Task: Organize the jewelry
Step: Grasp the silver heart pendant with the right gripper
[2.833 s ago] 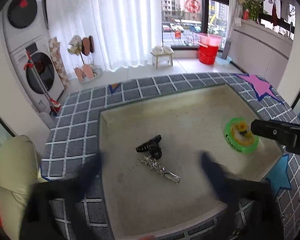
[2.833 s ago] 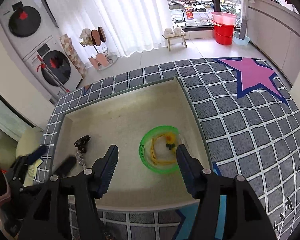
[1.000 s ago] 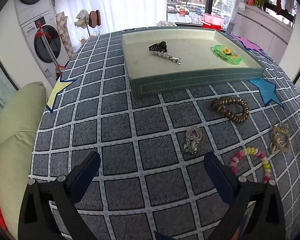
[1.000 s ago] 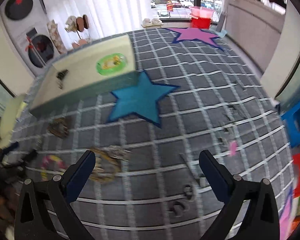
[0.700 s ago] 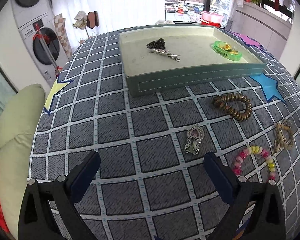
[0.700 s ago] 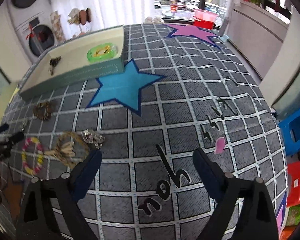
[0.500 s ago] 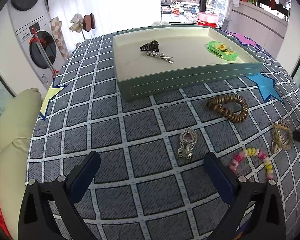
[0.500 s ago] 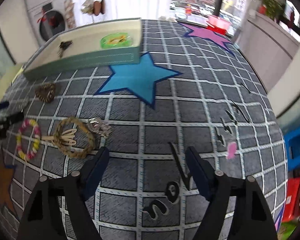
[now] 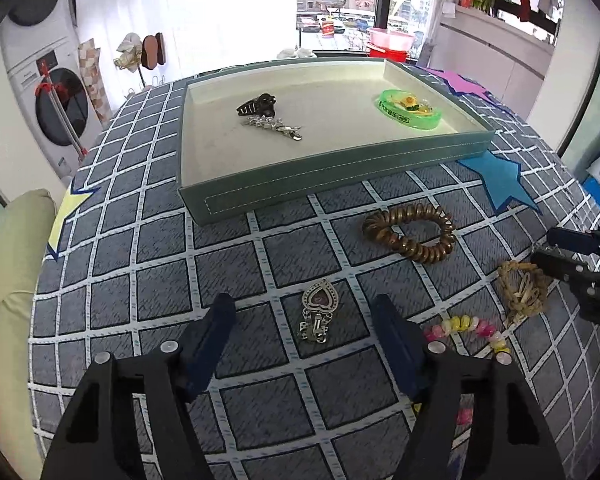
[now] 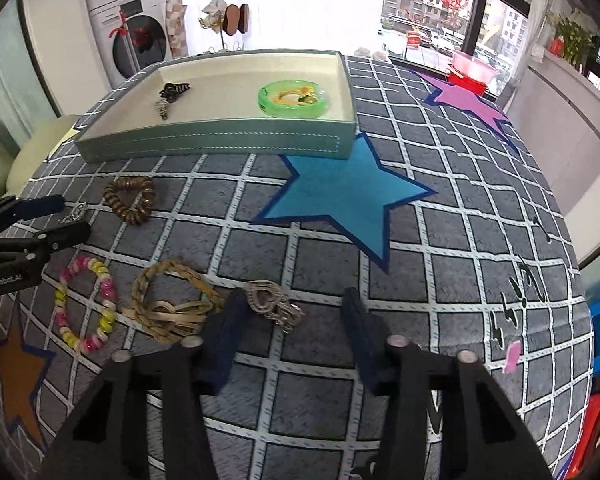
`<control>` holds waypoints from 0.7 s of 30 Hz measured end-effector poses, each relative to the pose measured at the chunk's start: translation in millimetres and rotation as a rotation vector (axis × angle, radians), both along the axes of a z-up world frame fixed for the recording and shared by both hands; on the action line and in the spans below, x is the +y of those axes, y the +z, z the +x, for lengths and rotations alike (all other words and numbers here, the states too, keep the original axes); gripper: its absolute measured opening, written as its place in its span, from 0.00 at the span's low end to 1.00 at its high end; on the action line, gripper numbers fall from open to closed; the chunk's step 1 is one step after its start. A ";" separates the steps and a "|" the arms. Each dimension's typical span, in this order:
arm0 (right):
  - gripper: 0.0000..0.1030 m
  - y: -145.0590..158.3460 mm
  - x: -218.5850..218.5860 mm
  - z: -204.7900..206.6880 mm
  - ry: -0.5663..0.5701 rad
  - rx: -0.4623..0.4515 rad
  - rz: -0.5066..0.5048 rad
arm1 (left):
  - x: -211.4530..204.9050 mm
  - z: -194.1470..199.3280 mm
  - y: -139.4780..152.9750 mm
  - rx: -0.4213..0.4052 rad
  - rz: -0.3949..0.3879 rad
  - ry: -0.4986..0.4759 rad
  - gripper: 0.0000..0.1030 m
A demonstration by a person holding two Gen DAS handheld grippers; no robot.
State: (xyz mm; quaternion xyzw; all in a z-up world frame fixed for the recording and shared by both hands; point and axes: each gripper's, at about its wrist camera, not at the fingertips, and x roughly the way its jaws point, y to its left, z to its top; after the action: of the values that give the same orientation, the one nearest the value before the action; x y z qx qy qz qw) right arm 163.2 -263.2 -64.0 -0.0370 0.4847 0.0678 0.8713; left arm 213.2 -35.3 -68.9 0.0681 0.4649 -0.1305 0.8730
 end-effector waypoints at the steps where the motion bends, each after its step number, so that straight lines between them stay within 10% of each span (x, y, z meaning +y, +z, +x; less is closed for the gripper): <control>1: 0.35 0.6 1.3 -0.4 0.006 0.000 0.000 | -0.7 -0.5 0.1 0.000 -0.005 -0.006 0.71; 7: 0.28 1.7 2.8 -1.9 -0.005 0.004 0.008 | -8.8 -4.7 3.5 -0.012 -0.002 -0.051 0.32; 21: 0.18 22.3 -18.1 -9.7 -0.114 -0.013 0.118 | 23.2 -10.0 18.3 -0.001 -0.123 -0.011 0.32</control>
State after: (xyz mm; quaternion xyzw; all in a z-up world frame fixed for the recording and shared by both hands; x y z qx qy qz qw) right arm 153.4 -281.3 -41.7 0.0417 0.4754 0.0460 0.8776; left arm 203.3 -12.1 -50.6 0.0170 0.4554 -0.1637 0.8749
